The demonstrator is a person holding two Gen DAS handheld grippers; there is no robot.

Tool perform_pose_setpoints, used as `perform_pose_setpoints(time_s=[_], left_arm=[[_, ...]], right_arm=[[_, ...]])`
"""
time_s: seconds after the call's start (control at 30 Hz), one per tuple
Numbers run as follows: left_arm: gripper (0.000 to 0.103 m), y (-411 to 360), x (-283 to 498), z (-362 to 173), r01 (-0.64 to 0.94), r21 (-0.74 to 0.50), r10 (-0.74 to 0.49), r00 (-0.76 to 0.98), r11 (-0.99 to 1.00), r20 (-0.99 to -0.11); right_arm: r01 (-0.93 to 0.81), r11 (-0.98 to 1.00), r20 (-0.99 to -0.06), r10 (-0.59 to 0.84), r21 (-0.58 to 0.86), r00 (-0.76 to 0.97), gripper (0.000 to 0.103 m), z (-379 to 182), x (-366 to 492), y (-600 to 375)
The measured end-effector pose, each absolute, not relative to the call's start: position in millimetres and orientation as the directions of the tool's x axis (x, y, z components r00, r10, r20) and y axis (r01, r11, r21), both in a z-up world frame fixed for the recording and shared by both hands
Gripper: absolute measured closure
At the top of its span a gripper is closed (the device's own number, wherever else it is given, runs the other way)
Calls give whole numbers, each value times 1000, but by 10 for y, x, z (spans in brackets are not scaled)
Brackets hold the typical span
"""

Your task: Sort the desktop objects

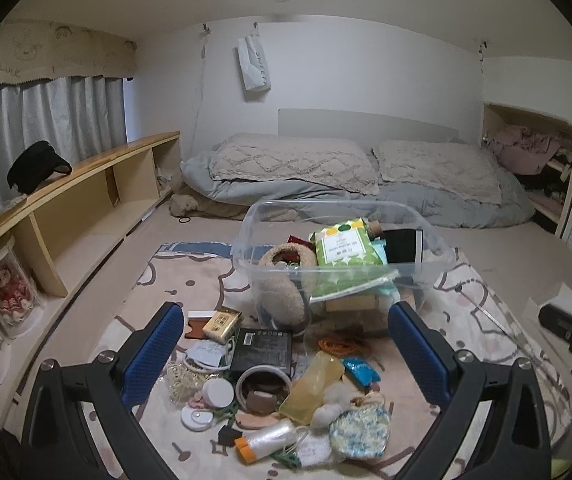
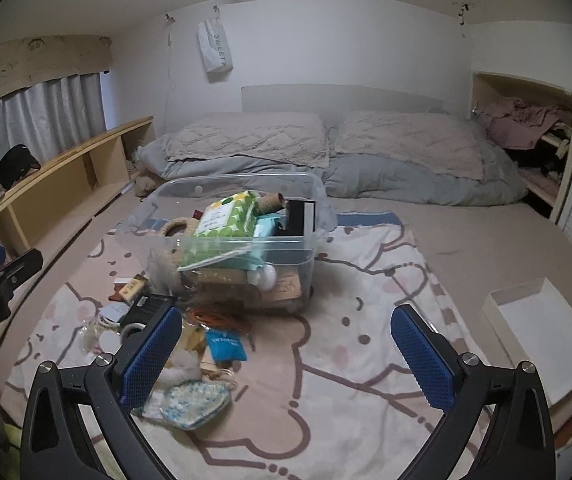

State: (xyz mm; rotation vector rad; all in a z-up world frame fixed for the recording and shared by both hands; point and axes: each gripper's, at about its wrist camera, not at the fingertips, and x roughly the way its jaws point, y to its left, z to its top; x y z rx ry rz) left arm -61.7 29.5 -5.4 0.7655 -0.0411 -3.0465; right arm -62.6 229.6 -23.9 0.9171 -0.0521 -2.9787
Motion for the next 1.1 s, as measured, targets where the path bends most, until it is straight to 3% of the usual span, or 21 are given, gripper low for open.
perform_pose_setpoints(time_s=[0.4,1.1], left_arm=[[0,293,-335,-91,9,48,-29,-889,-999,-456],[0,394,21,-4,-4,114,-41,-917,-994,-398]], right_arm=[[30,-999,-524,-10,-29,-851,0,-167,-317,2172],[32,-999,-495,-47,38,-868,0,-63,67,2325]])
